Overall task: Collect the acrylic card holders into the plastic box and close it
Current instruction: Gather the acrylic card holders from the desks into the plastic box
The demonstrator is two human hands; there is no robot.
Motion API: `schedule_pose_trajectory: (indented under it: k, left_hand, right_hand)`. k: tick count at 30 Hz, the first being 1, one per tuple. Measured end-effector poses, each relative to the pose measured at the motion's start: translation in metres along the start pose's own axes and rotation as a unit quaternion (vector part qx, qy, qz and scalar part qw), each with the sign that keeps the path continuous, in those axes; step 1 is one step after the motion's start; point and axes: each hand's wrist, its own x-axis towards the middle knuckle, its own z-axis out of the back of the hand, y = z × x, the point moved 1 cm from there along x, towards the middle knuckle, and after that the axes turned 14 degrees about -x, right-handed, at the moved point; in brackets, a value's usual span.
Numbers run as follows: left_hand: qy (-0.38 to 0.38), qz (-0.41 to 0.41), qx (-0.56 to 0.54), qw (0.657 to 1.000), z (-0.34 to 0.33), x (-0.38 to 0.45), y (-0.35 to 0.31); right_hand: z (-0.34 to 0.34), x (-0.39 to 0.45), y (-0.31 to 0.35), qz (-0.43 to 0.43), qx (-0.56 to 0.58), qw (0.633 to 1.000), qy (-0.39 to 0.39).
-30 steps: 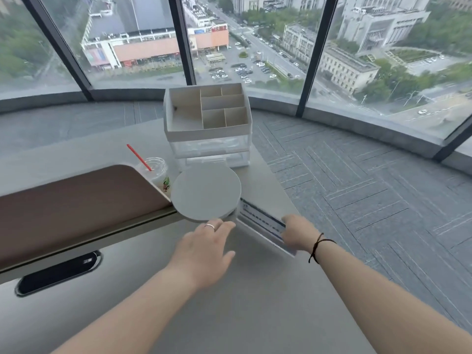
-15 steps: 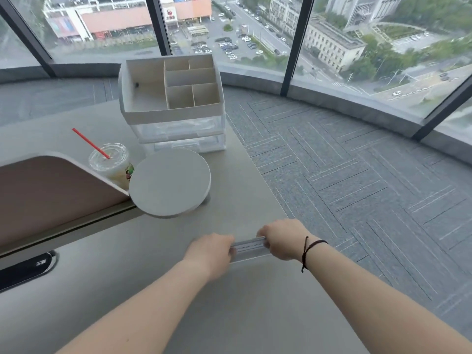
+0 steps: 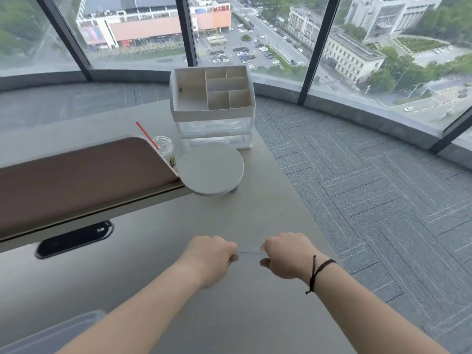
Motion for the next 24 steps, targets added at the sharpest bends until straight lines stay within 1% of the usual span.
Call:
schedule_pose_trajectory:
  k: [6,10,13,15,17,20,22,24]
  left_hand:
    - [-0.031,-0.03,0.035,0.998,0.032,-0.084,0.005]
    - [-0.065,-0.041,0.025,0.997,0.054,-0.15,0.023]
    - [-0.103,-0.043,-0.018,0.994,0.072,-0.204,0.048]
    - [-0.121,-0.037,-0.105,0.986,0.08,-0.241,0.071]
    - [-0.143,-0.027,-0.198,0.969,0.079,-0.276,0.101]
    - [-0.178,0.009,-0.267,0.947,0.062,-0.322,0.149]
    - [-0.195,0.064,-0.268,0.941,0.042,-0.351,0.176]
    - [-0.188,0.119,-0.226,0.948,0.018,-0.374,0.194]
  right_hand:
    - [0.06,-0.054,0.072,0.052,0.037,0.998,-0.004]
    - [0.096,-0.097,0.124,0.039,0.043,0.998,-0.013]
    - [0.12,-0.122,0.17,0.03,0.056,0.998,-0.024]
    - [0.132,-0.135,0.206,0.03,0.068,0.997,-0.034]
    - [0.139,-0.146,0.243,0.025,0.084,0.995,-0.046]
    - [0.137,-0.153,0.294,0.012,0.126,0.991,-0.041]
    - [0.127,-0.152,0.325,0.005,0.178,0.984,-0.026]
    - [0.111,-0.147,0.353,-0.016,0.238,0.971,-0.012]
